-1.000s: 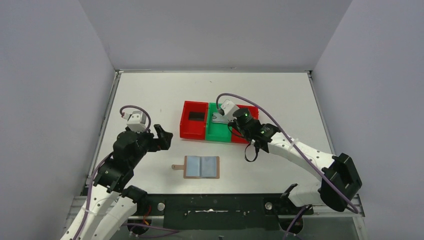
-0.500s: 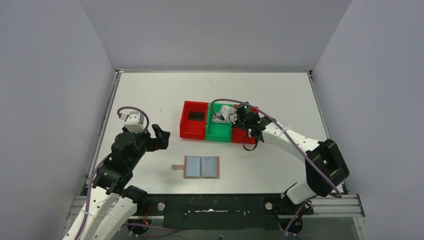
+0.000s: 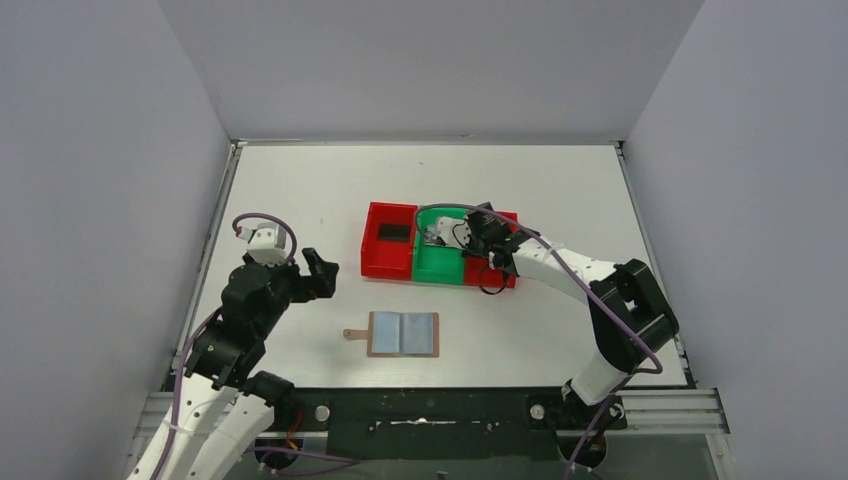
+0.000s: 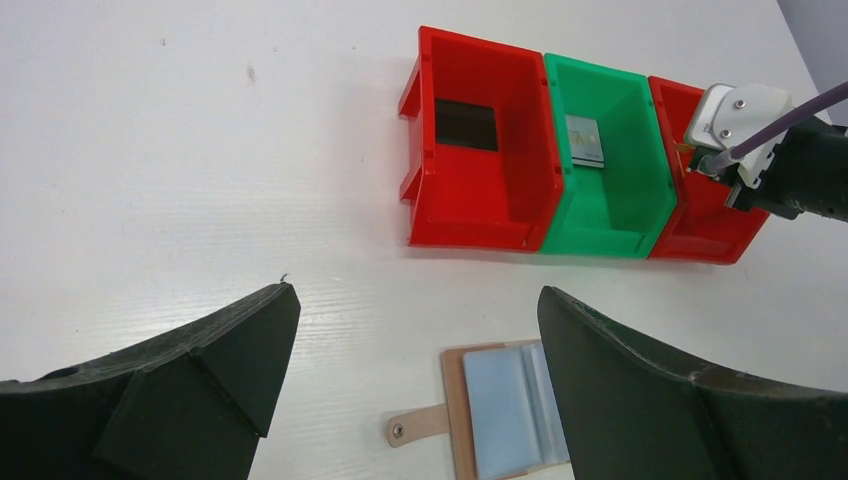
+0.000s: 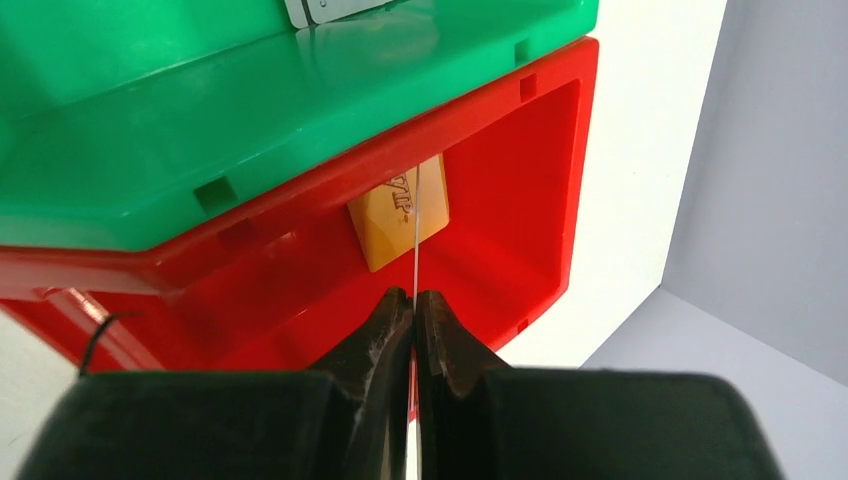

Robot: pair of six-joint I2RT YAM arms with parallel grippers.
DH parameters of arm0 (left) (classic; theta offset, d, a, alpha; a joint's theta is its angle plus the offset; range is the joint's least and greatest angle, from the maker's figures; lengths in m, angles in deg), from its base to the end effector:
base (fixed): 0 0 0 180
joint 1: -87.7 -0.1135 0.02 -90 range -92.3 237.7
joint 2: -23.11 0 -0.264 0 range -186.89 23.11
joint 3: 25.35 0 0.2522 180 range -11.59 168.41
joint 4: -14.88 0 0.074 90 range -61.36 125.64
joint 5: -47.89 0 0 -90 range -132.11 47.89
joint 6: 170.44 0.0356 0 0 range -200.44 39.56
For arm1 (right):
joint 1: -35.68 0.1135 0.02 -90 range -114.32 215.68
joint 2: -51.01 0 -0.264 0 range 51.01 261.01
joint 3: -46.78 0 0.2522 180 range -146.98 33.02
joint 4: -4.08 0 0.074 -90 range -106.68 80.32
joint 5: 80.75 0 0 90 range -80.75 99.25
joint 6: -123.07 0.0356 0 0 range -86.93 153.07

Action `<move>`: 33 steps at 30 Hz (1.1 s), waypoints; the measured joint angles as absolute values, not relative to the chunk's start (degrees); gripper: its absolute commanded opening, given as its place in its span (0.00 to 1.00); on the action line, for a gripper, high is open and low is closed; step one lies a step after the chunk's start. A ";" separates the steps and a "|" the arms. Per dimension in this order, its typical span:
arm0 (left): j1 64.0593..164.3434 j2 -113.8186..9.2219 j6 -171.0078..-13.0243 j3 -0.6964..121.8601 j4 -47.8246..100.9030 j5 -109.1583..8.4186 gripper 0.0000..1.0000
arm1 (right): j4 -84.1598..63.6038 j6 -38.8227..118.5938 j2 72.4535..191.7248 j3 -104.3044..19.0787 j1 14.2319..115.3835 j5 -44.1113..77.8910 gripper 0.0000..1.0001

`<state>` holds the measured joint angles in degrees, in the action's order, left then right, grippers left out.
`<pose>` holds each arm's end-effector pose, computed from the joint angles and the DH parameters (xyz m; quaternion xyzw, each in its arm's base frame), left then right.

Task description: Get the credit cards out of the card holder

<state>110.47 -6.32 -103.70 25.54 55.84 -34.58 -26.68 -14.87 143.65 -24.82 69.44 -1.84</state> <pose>0.1197 -0.0452 0.2990 -0.0414 0.8147 -0.1758 0.5510 0.2822 0.1804 0.2011 -0.5913 0.7321 -0.1308 0.3119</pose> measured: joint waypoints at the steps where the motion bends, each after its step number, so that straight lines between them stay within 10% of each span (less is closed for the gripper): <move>1: 110.40 -6.32 -103.70 25.54 55.84 -34.54 0.92 | -26.15 -15.46 144.17 -24.84 69.11 -1.69 0.00; 33: 109.02 -6.39 -103.44 25.51 55.84 -34.40 0.92 | -22.09 -19.13 151.80 -27.27 63.76 4.50 0.21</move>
<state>109.02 -6.39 -103.44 25.51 55.84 -34.40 -22.09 -19.13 151.80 -27.27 63.76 4.49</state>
